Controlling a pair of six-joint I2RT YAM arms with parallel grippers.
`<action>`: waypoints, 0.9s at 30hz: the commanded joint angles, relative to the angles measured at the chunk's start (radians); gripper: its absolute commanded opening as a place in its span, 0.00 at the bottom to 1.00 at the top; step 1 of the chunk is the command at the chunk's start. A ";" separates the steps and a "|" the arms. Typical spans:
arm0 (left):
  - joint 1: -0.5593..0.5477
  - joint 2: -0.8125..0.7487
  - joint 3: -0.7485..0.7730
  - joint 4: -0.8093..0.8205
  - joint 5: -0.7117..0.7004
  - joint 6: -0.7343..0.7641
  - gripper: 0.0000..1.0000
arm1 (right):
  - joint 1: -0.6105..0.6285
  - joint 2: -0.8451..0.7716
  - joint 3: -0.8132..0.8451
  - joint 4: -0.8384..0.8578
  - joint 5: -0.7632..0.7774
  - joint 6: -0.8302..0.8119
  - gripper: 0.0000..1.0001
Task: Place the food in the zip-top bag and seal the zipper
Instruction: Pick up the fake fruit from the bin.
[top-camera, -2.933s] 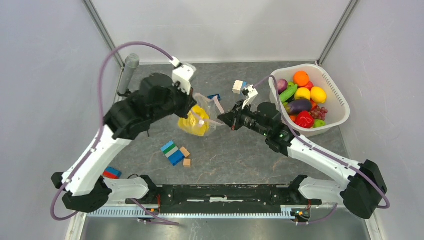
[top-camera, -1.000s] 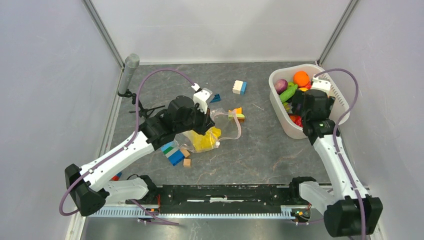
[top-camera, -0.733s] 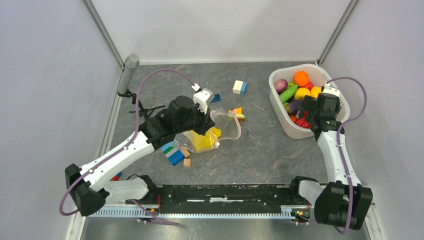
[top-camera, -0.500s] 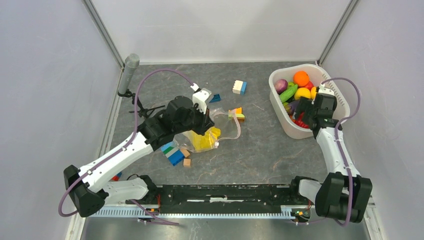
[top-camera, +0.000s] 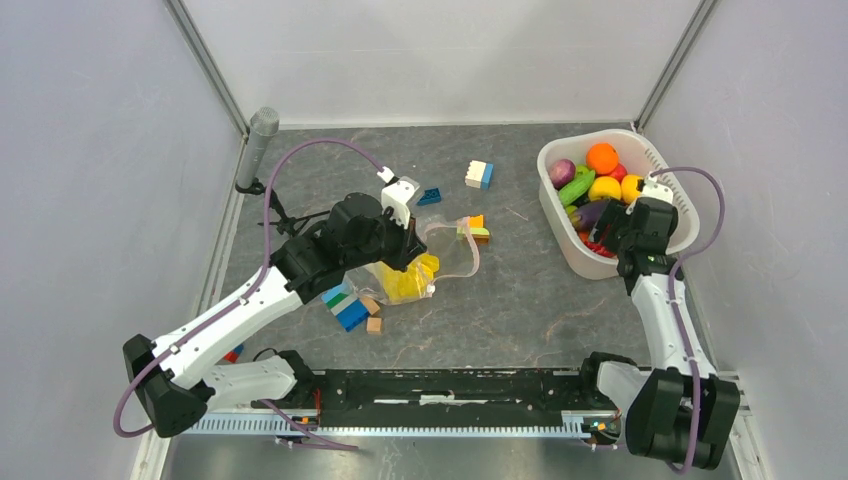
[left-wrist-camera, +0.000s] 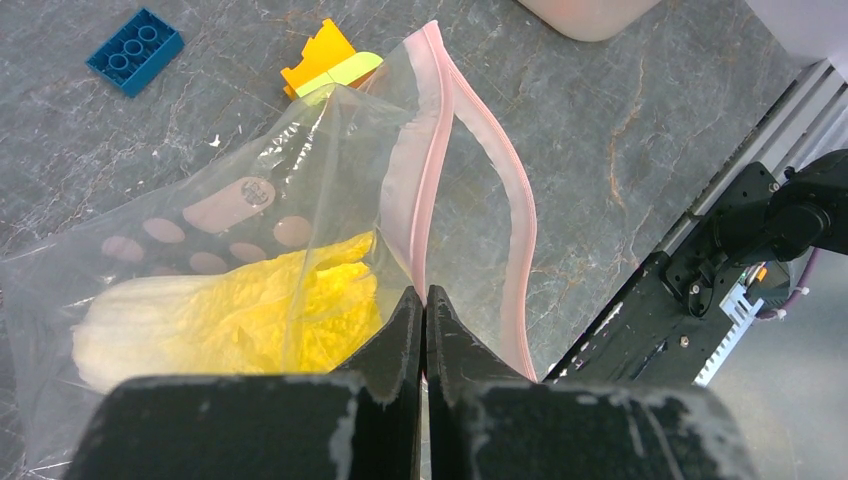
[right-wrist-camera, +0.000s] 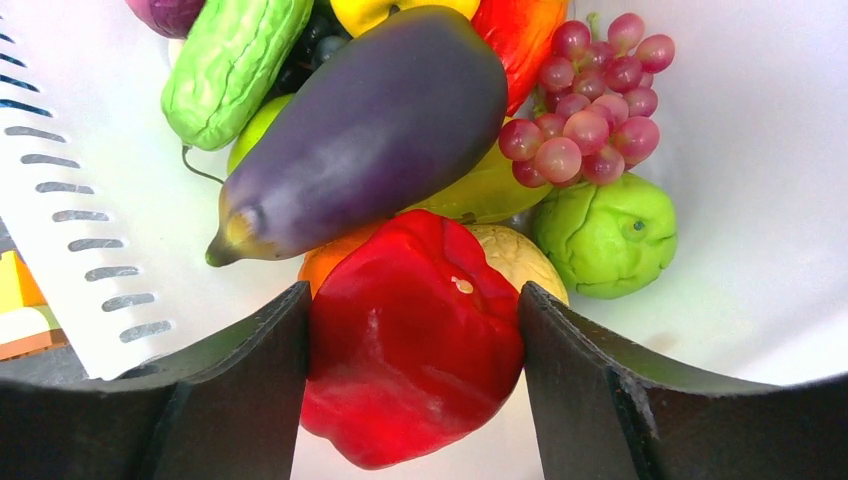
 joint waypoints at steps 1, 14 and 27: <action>-0.001 -0.021 -0.002 0.029 0.013 -0.016 0.02 | -0.002 -0.087 -0.020 0.021 -0.013 0.011 0.54; -0.001 -0.012 -0.009 0.046 0.020 -0.026 0.02 | -0.001 -0.229 0.024 0.023 -0.181 0.009 0.51; -0.001 -0.004 -0.007 0.049 0.025 -0.029 0.02 | 0.000 -0.319 0.072 0.102 -0.456 0.087 0.52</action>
